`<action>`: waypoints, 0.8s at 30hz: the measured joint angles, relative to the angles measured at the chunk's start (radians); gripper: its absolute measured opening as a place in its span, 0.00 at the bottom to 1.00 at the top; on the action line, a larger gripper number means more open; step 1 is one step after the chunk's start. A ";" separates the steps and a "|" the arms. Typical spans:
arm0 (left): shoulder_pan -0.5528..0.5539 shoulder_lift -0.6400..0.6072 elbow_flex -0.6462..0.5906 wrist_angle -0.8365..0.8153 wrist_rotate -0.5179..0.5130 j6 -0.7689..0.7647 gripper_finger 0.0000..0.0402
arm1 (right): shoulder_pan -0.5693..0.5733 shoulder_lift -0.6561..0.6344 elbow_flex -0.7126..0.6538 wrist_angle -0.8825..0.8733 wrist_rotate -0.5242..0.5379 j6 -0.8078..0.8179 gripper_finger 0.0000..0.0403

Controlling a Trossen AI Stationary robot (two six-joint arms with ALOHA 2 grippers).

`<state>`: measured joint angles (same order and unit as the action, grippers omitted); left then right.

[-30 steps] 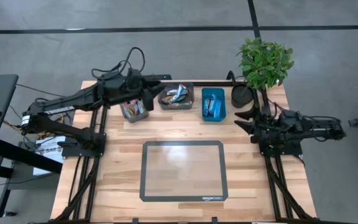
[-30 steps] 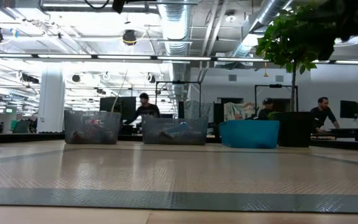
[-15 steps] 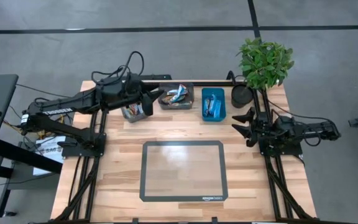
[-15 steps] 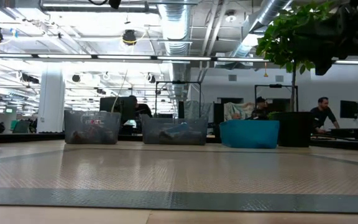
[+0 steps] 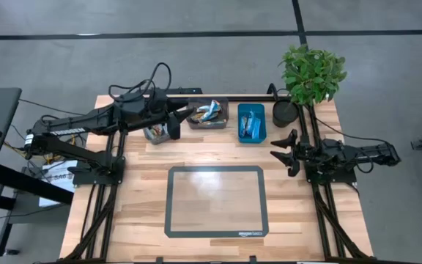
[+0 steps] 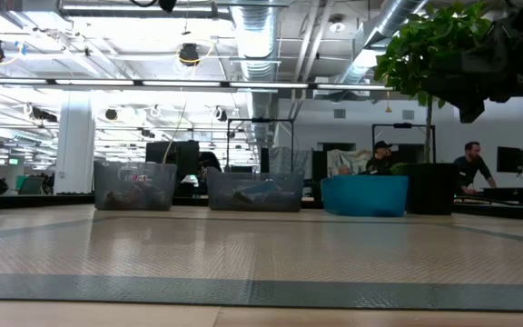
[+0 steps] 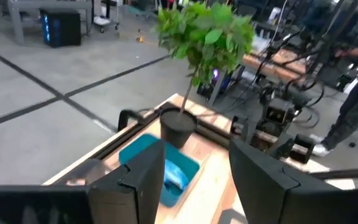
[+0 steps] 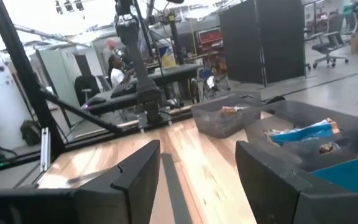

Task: Pick and place Granola Bars by type
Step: Return to Home Position

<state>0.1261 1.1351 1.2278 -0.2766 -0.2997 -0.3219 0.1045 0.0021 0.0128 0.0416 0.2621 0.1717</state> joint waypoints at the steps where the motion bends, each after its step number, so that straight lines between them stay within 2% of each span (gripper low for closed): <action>1: 0.000 0.000 0.000 -0.015 0.000 -0.001 0.42 | 0.000 0.000 0.000 -0.001 -0.005 -0.002 0.50; 4: 0.000 0.000 0.000 -0.060 0.019 -0.061 0.42 | 0.000 0.004 0.001 -0.007 -0.026 -0.021 0.50; 7: -0.002 0.001 0.000 -0.110 0.085 -0.113 0.42 | 0.000 0.006 0.001 -0.014 -0.064 -0.039 0.50; 12: -0.028 0.001 0.000 -0.098 0.246 -0.049 0.42 | 0.000 0.019 0.002 -0.027 -0.141 -0.051 0.50; 17: -0.079 0.001 -0.011 -0.057 0.262 0.013 0.42 | 0.000 0.024 0.002 -0.028 -0.144 -0.049 0.50; 21: -0.117 -0.019 -0.091 -0.053 0.304 -0.024 0.42 | 0.000 0.024 0.002 -0.028 -0.144 -0.049 0.50; 24: -0.149 -0.067 -0.216 0.036 0.347 -0.057 0.42 | 0.000 0.024 0.002 -0.028 -0.144 -0.049 0.50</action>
<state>-0.0228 1.0676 1.0119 -0.2401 0.0473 -0.3792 0.1047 0.0261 0.0147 0.0135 0.1184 0.1226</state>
